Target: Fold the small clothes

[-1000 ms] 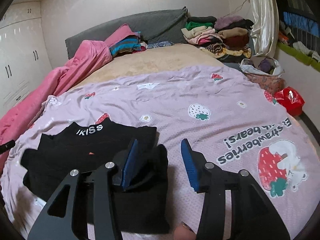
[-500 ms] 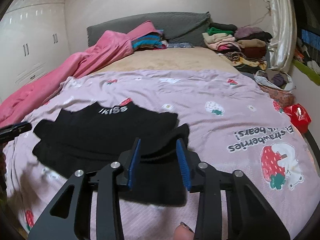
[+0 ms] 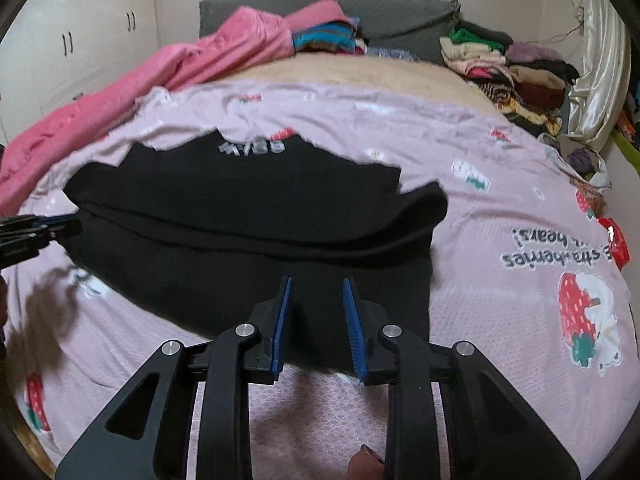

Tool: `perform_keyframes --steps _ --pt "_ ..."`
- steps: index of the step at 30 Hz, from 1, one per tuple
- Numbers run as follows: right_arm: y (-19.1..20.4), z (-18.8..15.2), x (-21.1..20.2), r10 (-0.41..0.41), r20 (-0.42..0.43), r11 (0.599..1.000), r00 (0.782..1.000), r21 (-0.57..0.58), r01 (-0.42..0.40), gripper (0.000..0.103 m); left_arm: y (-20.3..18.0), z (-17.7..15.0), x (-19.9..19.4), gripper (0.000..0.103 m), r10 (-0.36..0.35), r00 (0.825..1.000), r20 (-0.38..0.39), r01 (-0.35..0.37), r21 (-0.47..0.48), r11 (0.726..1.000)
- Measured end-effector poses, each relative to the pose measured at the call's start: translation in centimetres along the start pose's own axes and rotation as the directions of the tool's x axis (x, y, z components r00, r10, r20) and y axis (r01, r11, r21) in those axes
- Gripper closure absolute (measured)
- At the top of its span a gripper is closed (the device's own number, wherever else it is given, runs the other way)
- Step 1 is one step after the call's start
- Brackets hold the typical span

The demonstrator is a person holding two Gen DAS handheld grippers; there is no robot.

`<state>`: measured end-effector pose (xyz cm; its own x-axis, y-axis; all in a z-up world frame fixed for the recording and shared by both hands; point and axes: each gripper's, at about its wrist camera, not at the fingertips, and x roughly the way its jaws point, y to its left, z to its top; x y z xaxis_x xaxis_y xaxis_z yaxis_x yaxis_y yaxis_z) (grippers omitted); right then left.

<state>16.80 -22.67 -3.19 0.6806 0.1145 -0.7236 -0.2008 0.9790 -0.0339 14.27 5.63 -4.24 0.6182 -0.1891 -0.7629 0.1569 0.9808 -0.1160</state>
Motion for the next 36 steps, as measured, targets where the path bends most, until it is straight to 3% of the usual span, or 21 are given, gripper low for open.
perform_keyframes --steps 6,17,21,23,24,26,27,30,32,33,36 --pt "-0.6 0.2 3.9 -0.03 -0.078 1.0 0.997 0.005 0.03 0.079 0.7 0.6 1.6 0.088 0.051 0.999 -0.011 -0.051 -0.001 0.999" --pt "-2.9 5.9 8.2 0.002 -0.031 0.996 1.0 0.086 0.001 0.079 2.9 5.2 4.6 0.086 0.085 0.996 0.009 -0.084 -0.071 0.994" --pt "-5.9 8.5 9.1 0.012 -0.004 0.977 1.0 0.211 -0.011 0.078 4.8 7.9 4.7 0.069 0.101 0.994 0.052 -0.094 -0.114 0.989" --pt "-7.7 9.5 9.5 -0.03 0.01 0.964 0.999 0.263 0.027 0.075 6.0 9.0 4.4 0.069 0.092 0.992 0.086 -0.079 -0.147 0.986" --pt "-8.4 9.7 9.6 -0.047 -0.001 0.959 0.999 0.278 0.046 0.075 6.8 9.7 4.2 0.064 0.12 0.989 0.09 -0.105 -0.156 0.982" --pt "-9.0 9.7 9.4 -0.068 0.001 0.962 0.998 0.264 0.065 0.059 8.1 10.3 3.8 0.052 0.133 0.985 0.108 -0.112 -0.179 0.977" --pt "-9.2 9.5 9.2 -0.08 0.006 0.965 0.997 0.252 0.076 0.057 8.9 10.4 3.8 0.045 0.109 0.988 0.105 -0.086 -0.198 0.976" --pt "-9.8 8.8 9.4 -0.083 -0.019 0.964 0.996 0.251 0.085 0.049 10.3 10.2 4.7 0.043 0.079 0.995 0.067 -0.064 -0.205 0.977" --pt "-10.2 8.4 9.9 -0.06 -0.031 0.962 0.998 0.263 0.066 0.041 10.9 9.9 5.6 0.043 0.013 0.999 0.042 -0.003 -0.224 0.975" --pt "-10.4 8.3 10.2 -0.046 -0.04 0.961 0.998 0.273 0.055 0.04 11.2 9.7 6.1 0.043 -0.02 0.999 0.039 0.03 -0.248 0.968" --pt "-10.8 8.0 11.1 -0.02 -0.062 0.954 0.998 0.298 0.038 0.039 11.2 9.6 6.7 0.043 -0.02 0.999 0.027 0.026 -0.241 0.97"
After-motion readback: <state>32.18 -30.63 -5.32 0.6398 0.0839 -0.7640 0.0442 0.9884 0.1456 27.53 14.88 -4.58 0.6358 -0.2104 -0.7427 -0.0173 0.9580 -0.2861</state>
